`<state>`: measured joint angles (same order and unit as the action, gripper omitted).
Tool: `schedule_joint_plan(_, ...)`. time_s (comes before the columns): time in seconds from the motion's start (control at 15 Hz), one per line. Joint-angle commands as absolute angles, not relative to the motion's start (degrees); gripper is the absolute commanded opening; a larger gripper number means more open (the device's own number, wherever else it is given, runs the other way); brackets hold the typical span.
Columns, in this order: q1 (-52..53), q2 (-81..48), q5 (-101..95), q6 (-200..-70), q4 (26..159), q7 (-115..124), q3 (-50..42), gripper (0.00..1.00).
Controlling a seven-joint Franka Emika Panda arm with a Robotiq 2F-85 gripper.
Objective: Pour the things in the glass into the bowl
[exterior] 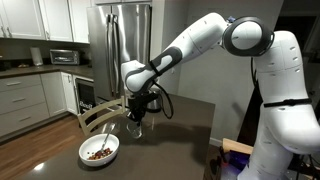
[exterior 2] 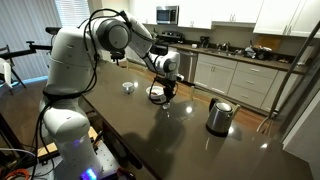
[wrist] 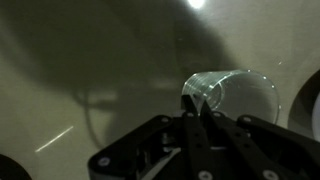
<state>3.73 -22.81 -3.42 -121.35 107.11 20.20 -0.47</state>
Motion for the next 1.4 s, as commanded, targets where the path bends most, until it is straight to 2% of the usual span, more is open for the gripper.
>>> schedule_joint_plan(0.0,2.9,-20.9,-1.6,-122.6,109.2,17.1,-0.7,0.03)
schedule_joint_plan(1.33,-1.0,-25.8,2.2,-122.3,105.5,8.8,-1.3,0.03)
